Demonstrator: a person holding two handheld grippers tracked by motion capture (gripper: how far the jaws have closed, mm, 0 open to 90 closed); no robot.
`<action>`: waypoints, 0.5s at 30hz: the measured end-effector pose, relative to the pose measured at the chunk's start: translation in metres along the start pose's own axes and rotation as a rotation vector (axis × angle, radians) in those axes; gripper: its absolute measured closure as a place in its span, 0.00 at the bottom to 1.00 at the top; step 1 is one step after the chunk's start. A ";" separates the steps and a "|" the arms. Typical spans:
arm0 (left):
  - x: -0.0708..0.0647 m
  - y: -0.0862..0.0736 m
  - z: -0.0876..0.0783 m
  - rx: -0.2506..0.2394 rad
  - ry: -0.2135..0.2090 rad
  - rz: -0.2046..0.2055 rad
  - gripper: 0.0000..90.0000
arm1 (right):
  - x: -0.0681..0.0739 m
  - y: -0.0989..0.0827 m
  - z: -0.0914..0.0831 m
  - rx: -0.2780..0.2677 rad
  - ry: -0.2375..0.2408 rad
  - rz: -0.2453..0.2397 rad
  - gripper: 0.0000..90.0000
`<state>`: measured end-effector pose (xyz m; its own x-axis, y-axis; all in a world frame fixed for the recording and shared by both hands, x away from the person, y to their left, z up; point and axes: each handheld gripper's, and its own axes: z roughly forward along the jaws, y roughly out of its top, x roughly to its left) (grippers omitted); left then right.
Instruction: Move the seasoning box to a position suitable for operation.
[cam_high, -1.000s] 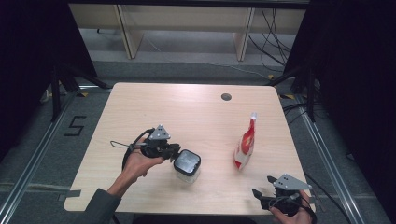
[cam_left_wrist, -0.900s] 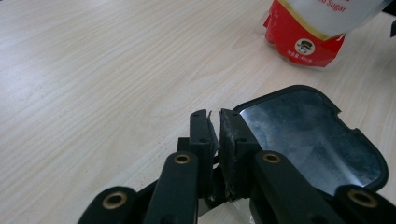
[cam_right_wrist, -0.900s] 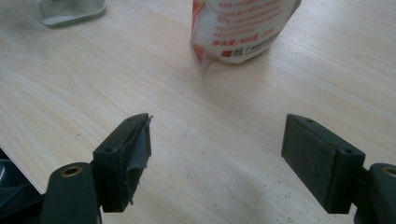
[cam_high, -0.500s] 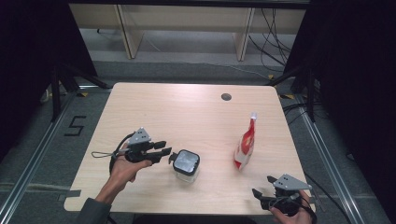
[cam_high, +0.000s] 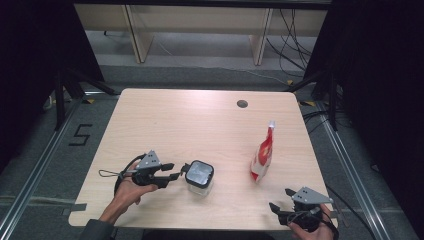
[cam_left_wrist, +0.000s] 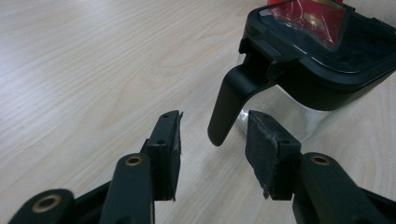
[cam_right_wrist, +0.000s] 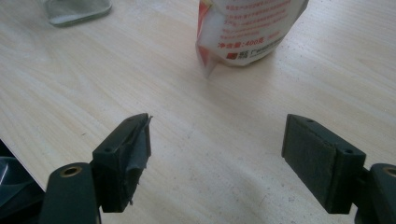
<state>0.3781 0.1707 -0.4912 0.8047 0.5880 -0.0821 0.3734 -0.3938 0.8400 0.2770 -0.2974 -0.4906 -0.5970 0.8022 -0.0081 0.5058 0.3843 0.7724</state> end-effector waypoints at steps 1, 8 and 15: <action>0.000 0.000 0.004 0.002 -0.012 0.001 0.61 | 0.000 0.000 0.000 0.000 0.000 0.000 0.28; -0.001 0.004 0.017 0.017 -0.030 0.027 0.66 | 0.000 0.000 0.000 -0.002 -0.004 0.000 0.28; -0.001 0.007 0.028 0.006 -0.061 0.057 0.71 | 0.000 0.000 0.000 -0.002 -0.005 -0.007 0.28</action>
<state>0.3930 0.1476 -0.5004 0.8513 0.5203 -0.0674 0.3292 -0.4297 0.8408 0.2773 -0.2971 -0.4905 -0.5974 0.8018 -0.0164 0.5006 0.3888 0.7735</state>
